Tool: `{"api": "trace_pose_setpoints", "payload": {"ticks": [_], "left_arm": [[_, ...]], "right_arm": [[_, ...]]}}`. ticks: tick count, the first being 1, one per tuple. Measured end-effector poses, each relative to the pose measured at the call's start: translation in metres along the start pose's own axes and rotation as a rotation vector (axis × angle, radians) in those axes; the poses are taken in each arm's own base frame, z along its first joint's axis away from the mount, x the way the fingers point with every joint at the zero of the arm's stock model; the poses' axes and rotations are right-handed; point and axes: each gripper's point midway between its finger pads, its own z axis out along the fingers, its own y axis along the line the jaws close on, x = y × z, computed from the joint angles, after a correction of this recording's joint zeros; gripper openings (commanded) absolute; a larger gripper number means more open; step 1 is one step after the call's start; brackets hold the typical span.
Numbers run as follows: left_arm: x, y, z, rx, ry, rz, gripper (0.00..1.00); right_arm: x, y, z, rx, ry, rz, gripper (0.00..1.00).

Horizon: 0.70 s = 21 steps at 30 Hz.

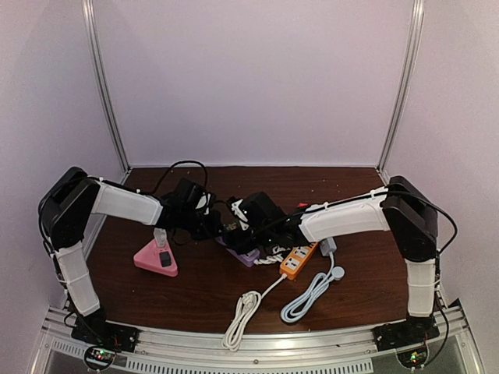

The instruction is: Pull the plug off the socket

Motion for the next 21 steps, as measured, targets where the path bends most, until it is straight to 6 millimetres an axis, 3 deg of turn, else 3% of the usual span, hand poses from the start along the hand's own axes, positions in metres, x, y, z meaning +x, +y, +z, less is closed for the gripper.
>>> {"api": "trace_pose_setpoints", "payload": {"ticks": [21], "left_arm": [[0.0020,0.0088,-0.0051,-0.048,-0.013,0.008,0.00]], "right_arm": [[-0.0087,-0.0009,0.0056,0.060,0.037,-0.083,0.19]]}}
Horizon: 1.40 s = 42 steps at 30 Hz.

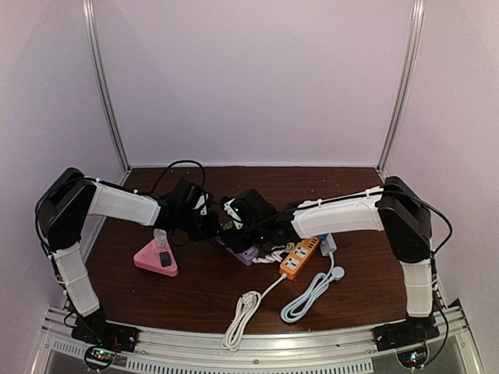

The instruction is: Pull the plug off the socket

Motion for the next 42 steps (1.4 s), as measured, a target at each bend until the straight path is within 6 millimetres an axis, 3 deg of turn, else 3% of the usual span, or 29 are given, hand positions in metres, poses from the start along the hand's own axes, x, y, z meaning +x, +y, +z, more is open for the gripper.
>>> {"api": "trace_pose_setpoints", "payload": {"ticks": [6,13,22,29,36,42], "left_arm": [[-0.001,0.002,0.000,-0.010,-0.007,0.000,0.00],[-0.004,0.007,0.000,-0.035,-0.027,-0.006,0.00],[-0.004,0.007,0.000,-0.034,-0.031,-0.006,0.00],[-0.007,0.004,-0.001,-0.039,-0.024,-0.005,0.00],[-0.014,-0.004,-0.009,-0.077,0.019,0.025,0.00],[-0.068,-0.055,-0.035,-0.004,-0.083,0.101,0.00]], "right_arm": [[-0.004,0.000,-0.001,0.004,0.004,-0.014,0.19],[-0.027,-0.001,-0.007,0.025,-0.050,-0.021,0.19],[-0.040,-0.010,-0.009,0.041,-0.085,-0.006,0.19],[-0.055,-0.018,-0.030,0.023,-0.117,0.030,0.19],[-0.082,-0.055,-0.057,-0.035,-0.160,0.140,0.19],[-0.087,-0.097,-0.053,-0.103,-0.134,0.258,0.20]]}}
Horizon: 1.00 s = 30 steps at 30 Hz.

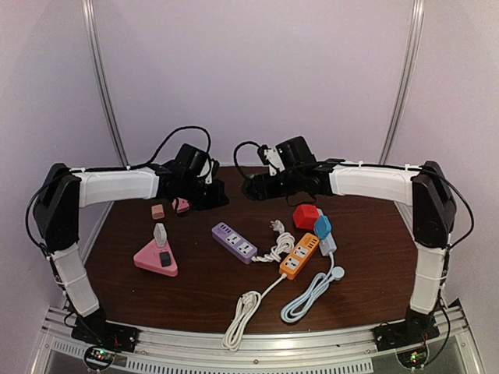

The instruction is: Pull the plug off the socket

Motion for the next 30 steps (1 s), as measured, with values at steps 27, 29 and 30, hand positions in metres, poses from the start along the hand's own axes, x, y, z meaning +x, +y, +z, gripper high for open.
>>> {"api": "trace_pose_setpoints", "payload": {"ticks": [27,29,30], "left_arm": [[-0.011,-0.009,-0.127,-0.052,-0.149,0.071,0.00],[-0.010,-0.009,-0.127,-0.053,-0.147,0.071,0.00],[-0.010,-0.009,-0.127,-0.053,-0.147,0.071,0.00]], "right_arm": [[0.051,-0.007,0.126,-0.294,0.247,0.431,0.24],[0.051,-0.007,0.129,-0.300,0.245,0.449,0.26],[0.048,-0.007,0.129,-0.303,0.240,0.455,0.27]]}}
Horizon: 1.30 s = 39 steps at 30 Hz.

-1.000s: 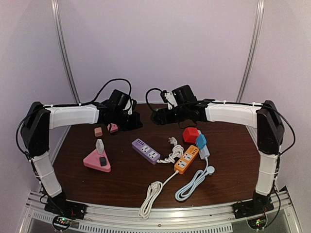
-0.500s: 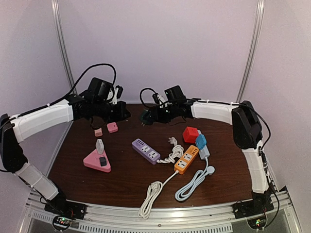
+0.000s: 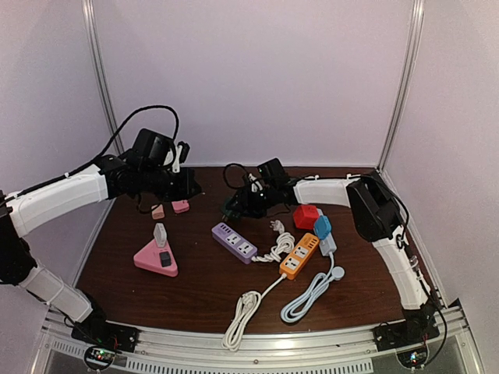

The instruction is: Pull the plug off the socket

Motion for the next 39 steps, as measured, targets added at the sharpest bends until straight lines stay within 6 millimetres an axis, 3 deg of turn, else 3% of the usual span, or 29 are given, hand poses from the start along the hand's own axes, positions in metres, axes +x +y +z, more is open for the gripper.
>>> {"api": "trace_pose_setpoints", "payload": {"ticks": [7,16,26,33,39], "left_arm": [[0.002,0.001,0.003,-0.003,0.006,0.000,0.00],[0.007,0.005,0.011,-0.016,0.028,-0.002,0.00],[0.010,0.007,0.017,-0.022,0.038,-0.003,0.00],[0.011,0.007,0.019,-0.025,0.043,-0.003,0.00],[0.011,0.008,0.019,-0.025,0.043,-0.003,0.00]], "right_arm": [[-0.009,-0.002,-0.003,0.000,-0.021,0.024,0.57],[-0.013,-0.019,-0.008,0.045,-0.027,0.034,0.78],[-0.019,-0.029,-0.013,0.111,-0.040,0.001,0.82],[-0.036,-0.028,-0.023,0.180,-0.076,-0.066,0.86],[-0.038,-0.041,-0.030,0.262,-0.082,-0.101,0.88]]}}
